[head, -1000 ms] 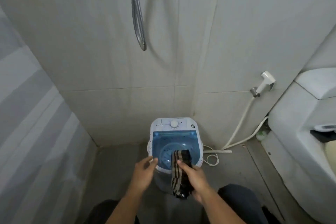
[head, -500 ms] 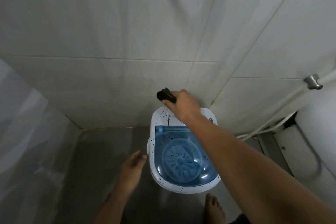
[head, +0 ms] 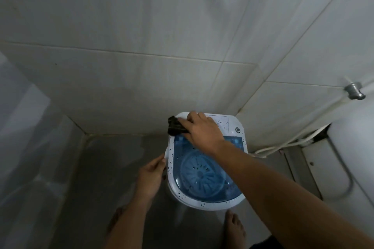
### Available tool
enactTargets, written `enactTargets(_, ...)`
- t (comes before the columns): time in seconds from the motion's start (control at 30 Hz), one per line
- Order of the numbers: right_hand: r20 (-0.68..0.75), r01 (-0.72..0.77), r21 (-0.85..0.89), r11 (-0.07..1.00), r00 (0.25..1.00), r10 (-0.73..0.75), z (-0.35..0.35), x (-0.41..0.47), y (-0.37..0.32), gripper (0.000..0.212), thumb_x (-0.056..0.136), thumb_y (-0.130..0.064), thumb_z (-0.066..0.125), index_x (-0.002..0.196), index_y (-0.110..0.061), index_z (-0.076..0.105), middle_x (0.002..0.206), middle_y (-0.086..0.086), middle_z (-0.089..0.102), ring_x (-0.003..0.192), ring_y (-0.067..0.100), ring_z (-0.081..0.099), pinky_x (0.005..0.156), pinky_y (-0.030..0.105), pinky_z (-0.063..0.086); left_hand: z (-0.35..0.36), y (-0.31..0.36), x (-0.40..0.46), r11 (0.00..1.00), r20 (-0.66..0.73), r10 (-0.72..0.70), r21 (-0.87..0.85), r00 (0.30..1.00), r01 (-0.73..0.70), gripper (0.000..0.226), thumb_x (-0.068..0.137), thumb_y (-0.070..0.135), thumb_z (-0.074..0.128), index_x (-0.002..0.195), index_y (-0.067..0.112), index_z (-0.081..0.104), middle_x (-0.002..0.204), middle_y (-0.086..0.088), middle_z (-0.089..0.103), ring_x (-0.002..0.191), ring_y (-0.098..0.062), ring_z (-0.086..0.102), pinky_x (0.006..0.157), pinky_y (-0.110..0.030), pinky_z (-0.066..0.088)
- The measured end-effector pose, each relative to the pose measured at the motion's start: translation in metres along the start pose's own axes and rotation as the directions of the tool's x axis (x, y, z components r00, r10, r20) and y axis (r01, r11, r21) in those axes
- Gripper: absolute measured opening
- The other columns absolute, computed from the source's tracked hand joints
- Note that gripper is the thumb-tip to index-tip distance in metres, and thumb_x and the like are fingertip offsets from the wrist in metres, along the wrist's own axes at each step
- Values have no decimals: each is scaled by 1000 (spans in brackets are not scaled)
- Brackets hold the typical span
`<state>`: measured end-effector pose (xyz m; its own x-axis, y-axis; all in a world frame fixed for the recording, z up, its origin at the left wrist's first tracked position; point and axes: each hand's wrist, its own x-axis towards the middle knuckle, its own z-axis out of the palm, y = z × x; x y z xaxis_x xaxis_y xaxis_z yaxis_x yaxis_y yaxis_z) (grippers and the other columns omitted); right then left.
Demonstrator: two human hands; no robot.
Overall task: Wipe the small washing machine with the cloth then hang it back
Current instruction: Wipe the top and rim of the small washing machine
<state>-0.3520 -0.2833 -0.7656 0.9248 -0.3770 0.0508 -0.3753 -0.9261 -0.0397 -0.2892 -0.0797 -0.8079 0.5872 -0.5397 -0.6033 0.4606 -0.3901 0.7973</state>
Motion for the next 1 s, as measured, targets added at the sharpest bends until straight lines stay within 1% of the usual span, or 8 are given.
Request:
enactTargets(0.17,-19,-303,84,949,952,305,-12,31,4,46,100,-35,59,143,-18,53,124,13,54,110,32,54,85,45,54,-1,-2,0,1000,7,-3,-2,1000,3,27,97,29,62,123,28,72,104,7,80,102,-15,75,97,-44,56)
enactTargets(0.33,8,28,-14,1000,1000,-28,10,-8,-40,52,89,-20,69,139,-16,57,120,16,57,103,38,58,76,49,53,-1,-5,9,1000,-9,4,-14,1000,-4,18,98,22,62,105,31,75,99,5,81,99,-16,75,96,-43,57)
enactTargets(0.4,8,76,11,997,997,-76,9,-4,-29,50,91,-22,67,140,-17,57,121,14,57,104,35,58,79,48,53,1,-8,11,1000,-14,1,-8,1000,-1,23,99,16,60,102,31,76,98,5,81,98,-17,75,96,-44,57)
enactTargets(0.53,-69,-241,124,962,966,251,-18,36,20,42,100,-33,59,139,-19,57,122,11,56,107,30,54,84,43,52,1,-10,16,1000,-17,-16,-20,1000,16,27,99,11,58,115,24,75,104,4,80,100,-16,75,96,-44,57)
enactTargets(0.6,-81,-292,78,953,951,298,-18,34,23,41,100,-33,59,137,-17,59,121,11,57,107,31,55,84,44,51,1,-11,18,1000,-23,-18,-17,1000,17,27,98,11,59,118,22,74,102,5,80,97,-14,76,94,-41,58)
enactTargets(0.7,-13,-70,48,996,997,71,2,3,-6,48,93,-25,65,139,-14,57,123,15,57,105,36,57,83,48,52,1,-11,23,999,-41,-17,-40,999,15,25,96,9,62,114,21,75,93,7,81,91,-13,76,88,-35,58)
enactTargets(0.8,45,128,190,974,989,-138,8,-14,-22,48,90,-26,70,136,-16,61,117,14,60,100,36,58,78,47,54,-1,-11,26,999,-25,-17,-28,1000,16,24,95,9,63,110,24,76,97,1,81,93,-17,77,85,-34,58)
enactTargets(1.0,-56,-274,77,959,959,278,-18,22,25,40,100,-33,58,135,-14,60,123,13,57,108,32,54,85,44,51,-2,-10,22,1000,5,9,-19,1000,-8,24,97,13,62,113,27,73,94,7,79,92,-11,75,73,-22,57)
